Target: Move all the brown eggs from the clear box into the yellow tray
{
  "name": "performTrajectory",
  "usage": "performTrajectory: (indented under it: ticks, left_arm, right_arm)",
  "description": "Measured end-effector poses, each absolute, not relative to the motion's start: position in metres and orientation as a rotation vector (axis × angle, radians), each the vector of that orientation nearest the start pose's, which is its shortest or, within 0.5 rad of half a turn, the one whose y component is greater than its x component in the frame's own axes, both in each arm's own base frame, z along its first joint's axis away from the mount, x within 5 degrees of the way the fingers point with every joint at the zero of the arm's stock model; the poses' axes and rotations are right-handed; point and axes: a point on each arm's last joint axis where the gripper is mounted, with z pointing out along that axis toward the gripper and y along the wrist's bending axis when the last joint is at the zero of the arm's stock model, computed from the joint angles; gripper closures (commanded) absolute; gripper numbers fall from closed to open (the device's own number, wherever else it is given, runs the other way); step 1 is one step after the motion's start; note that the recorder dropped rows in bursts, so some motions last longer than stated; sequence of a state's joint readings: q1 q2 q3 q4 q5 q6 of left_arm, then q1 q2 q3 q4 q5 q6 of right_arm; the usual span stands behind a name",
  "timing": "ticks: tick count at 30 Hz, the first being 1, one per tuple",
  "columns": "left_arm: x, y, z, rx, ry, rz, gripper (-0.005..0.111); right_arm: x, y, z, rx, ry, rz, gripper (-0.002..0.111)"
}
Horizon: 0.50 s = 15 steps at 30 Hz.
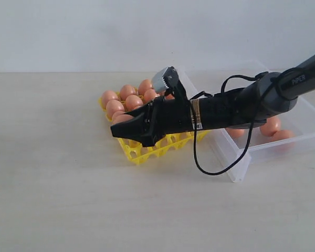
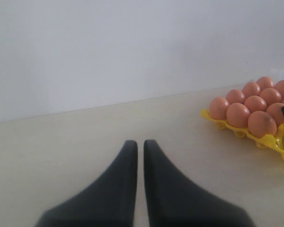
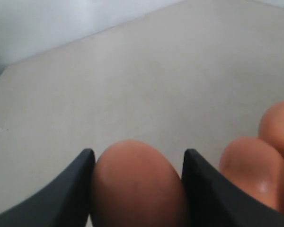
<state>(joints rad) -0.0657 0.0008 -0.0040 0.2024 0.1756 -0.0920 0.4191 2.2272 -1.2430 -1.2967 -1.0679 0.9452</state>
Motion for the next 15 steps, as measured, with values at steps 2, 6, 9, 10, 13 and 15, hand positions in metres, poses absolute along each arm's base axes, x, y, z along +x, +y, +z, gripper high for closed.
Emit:
performTrajectory:
  ticks: [2, 6, 9, 10, 13, 15]
  left_arm:
    - [0.0561, -0.0005, 0.1989, 0.116, 1.649, 0.061, 0.103]
    - [0.0561, -0.0005, 0.1989, 0.116, 1.649, 0.061, 0.103]
    - [0.0561, -0.0005, 0.1989, 0.116, 1.649, 0.061, 0.103]
    - [0.0561, -0.0005, 0.1989, 0.116, 1.649, 0.061, 0.103]
    - [0.0561, -0.0005, 0.1989, 0.116, 1.649, 0.061, 0.103]
    - [0.0561, -0.0005, 0.1989, 0.116, 1.649, 0.061, 0.103]
  right_arm:
    - [0.3512, 0.2452, 0.1169, -1.131, 1.672, 1.178, 0.108]
    - [0.3522, 0.2462, 0.1129, -1.141, 1.710, 1.125, 0.108]
    - [0.3544, 0.2454, 0.1115, -1.144, 1.716, 1.083, 0.108]
    - [0.3549, 0.2452, 0.1113, -1.139, 1.719, 1.077, 0.108]
    - [0.3566, 0.2447, 0.1107, -1.127, 1.730, 1.057, 0.108]
    - [0.3589, 0.2439, 0.1097, -1.106, 1.751, 1.033, 0.108]
